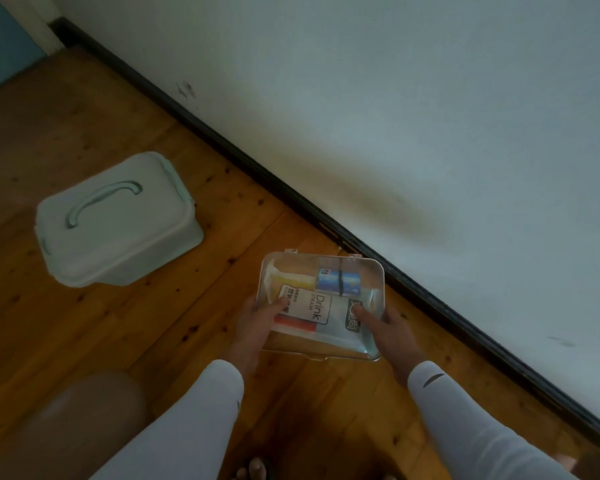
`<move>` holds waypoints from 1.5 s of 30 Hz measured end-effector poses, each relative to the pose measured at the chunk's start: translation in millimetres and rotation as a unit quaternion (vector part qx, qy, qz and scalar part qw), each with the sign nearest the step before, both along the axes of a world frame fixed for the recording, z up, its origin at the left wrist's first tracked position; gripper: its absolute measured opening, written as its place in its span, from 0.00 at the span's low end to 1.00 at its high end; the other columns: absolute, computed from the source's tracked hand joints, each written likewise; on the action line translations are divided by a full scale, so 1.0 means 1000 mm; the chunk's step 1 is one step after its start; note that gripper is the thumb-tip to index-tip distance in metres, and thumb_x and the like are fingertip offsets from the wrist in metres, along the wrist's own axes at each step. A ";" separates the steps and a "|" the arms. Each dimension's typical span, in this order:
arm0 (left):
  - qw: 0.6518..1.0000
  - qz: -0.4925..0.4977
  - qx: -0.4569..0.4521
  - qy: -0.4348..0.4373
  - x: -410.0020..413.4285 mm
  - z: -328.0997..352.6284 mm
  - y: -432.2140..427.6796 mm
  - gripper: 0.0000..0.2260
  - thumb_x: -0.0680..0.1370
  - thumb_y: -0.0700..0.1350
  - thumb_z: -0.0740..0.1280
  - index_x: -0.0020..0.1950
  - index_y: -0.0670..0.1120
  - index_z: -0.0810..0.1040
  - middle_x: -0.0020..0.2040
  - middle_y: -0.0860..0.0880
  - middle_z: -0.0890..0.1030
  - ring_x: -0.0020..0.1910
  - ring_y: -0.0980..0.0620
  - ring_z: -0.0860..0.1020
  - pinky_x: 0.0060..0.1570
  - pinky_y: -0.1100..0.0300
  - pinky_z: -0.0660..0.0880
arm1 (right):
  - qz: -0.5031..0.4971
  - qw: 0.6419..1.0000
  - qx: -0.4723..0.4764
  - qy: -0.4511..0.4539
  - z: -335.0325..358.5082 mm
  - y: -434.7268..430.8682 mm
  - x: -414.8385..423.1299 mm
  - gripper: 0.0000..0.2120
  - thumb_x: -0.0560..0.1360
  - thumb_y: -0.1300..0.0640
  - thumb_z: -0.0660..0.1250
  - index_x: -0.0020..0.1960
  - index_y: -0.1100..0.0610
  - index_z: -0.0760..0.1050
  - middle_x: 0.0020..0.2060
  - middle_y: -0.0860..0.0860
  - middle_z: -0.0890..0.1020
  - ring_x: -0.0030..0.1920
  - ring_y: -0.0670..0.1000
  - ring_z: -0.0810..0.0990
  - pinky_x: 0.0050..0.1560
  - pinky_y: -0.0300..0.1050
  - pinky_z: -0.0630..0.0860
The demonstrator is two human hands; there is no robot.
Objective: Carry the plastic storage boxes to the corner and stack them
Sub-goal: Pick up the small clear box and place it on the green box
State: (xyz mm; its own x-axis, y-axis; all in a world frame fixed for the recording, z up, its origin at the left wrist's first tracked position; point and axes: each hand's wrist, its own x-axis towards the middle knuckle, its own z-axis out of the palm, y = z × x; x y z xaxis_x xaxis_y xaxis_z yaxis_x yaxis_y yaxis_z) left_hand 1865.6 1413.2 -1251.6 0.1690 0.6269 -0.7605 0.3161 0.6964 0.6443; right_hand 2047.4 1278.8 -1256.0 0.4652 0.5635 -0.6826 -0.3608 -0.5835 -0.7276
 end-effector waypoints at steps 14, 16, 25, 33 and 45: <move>1.000 0.018 -0.011 -0.021 -0.031 0.118 -0.004 0.07 0.75 0.48 0.72 0.53 0.52 0.82 0.44 0.52 0.86 0.37 0.58 0.84 0.27 0.68 0.76 | 0.042 0.998 0.025 -0.039 0.129 0.009 -0.017 0.15 0.76 0.48 0.68 0.61 0.50 0.74 0.50 0.49 0.84 0.50 0.50 0.83 0.48 0.49 0.82; 0.999 0.023 -0.009 -0.024 -0.034 0.143 -0.005 0.06 0.75 0.47 0.72 0.52 0.53 0.82 0.43 0.54 0.86 0.36 0.60 0.83 0.26 0.69 0.76 | 0.044 0.998 0.026 -0.041 0.154 0.010 -0.020 0.15 0.75 0.47 0.68 0.61 0.50 0.75 0.50 0.49 0.84 0.49 0.50 0.83 0.47 0.47 0.82; 0.998 0.023 0.035 0.044 -0.055 0.276 -0.007 0.04 0.76 0.50 0.70 0.48 0.58 0.76 0.50 0.53 0.81 0.51 0.50 0.79 0.52 0.51 0.76 | 0.048 0.997 0.042 -0.033 0.288 0.013 -0.041 0.15 0.75 0.48 0.69 0.60 0.50 0.75 0.48 0.48 0.85 0.48 0.49 0.84 0.46 0.49 0.83; 0.998 0.036 0.049 0.033 -0.087 0.409 -0.030 0.13 0.77 0.53 0.69 0.59 0.52 0.77 0.51 0.50 0.82 0.50 0.48 0.81 0.53 0.48 0.79 | 0.078 0.994 0.072 -0.034 0.425 0.003 -0.067 0.08 0.77 0.49 0.66 0.55 0.45 0.74 0.44 0.40 0.84 0.46 0.42 0.83 0.37 0.36 0.79; 0.995 0.083 0.051 -0.025 -0.141 0.556 -0.064 0.14 0.78 0.46 0.68 0.63 0.47 0.75 0.59 0.44 0.80 0.58 0.42 0.78 0.59 0.40 0.75 | 0.111 0.985 0.134 -0.014 0.561 -0.020 -0.118 0.10 0.77 0.51 0.66 0.58 0.46 0.75 0.47 0.44 0.85 0.48 0.44 0.83 0.39 0.36 0.79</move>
